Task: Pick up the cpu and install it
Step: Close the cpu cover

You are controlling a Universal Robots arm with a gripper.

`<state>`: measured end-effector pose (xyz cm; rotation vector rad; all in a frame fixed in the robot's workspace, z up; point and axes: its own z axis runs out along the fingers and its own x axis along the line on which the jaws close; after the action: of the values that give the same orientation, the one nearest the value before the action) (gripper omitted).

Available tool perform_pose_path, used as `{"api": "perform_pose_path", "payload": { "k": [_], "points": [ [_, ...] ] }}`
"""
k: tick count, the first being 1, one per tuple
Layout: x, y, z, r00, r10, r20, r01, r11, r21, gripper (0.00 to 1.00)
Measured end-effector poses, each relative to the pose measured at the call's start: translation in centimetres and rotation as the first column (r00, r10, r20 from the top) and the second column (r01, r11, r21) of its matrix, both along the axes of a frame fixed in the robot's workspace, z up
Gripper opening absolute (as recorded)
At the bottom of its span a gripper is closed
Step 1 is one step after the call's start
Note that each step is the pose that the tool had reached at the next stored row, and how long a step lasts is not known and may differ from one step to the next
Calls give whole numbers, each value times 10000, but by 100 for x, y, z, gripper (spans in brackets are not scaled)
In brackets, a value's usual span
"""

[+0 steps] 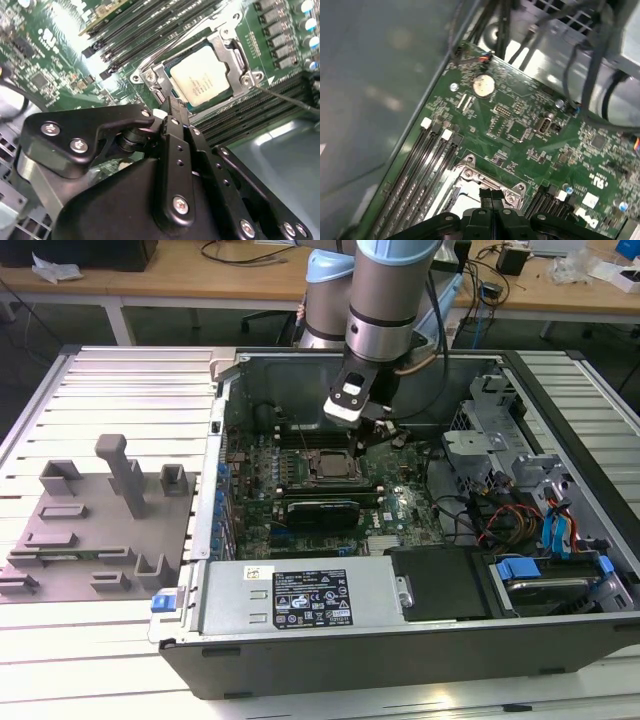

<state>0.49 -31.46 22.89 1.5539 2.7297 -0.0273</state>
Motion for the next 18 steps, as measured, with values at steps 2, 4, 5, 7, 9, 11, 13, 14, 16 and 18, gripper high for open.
{"api": "perform_pose_path", "payload": {
  "k": [2,4,5,7,9,11,13,14,16,18],
  "points": [
    [0,0,0,9991,425,0,-425,9991,0,11],
    [0,0,-1,9952,980,-1,-980,9952,0,11],
    [0,0,-1,9927,1207,0,-1207,9927,0,11],
    [0,0,-2,9874,1585,-1,-1585,9874,-1,11],
    [0,0,-2,9811,1934,-1,-1934,9811,0,11],
    [0,0,-3,9678,2519,0,-2519,9678,0,11],
    [0,0,-4,9539,3000,0,-3000,9539,0,11],
    [0,0,-4,9472,3207,0,-3207,9472,0,11],
    [0,0,-4,9311,3647,0,-3647,9311,0,11],
    [0,0,-5,9103,4139,0,-4139,9103,0,11]
  ]
}}
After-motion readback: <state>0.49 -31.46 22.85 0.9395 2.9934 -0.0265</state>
